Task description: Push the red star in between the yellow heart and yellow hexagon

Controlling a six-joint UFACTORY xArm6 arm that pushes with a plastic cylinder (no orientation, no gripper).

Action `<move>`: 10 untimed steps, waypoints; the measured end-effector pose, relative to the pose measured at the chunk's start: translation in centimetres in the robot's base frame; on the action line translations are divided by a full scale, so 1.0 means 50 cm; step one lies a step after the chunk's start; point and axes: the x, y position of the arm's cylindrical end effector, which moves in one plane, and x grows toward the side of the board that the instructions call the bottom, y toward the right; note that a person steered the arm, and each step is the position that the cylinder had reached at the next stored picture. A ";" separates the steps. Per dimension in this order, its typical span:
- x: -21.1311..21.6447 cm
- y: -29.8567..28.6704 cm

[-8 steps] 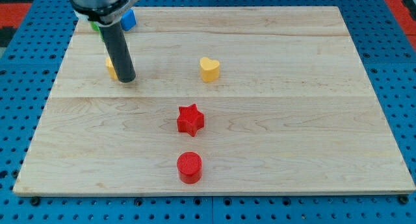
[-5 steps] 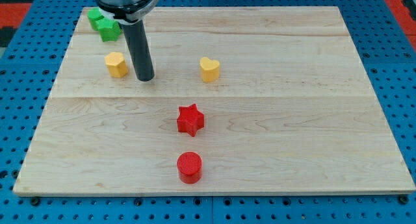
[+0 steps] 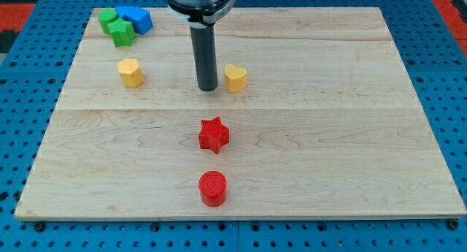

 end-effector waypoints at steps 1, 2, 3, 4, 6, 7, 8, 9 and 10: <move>0.059 0.033; 0.138 0.040; 0.196 0.145; 0.227 0.189; 0.265 0.033; 0.244 -0.015; 0.129 -0.010; 0.063 -0.024; 0.171 0.051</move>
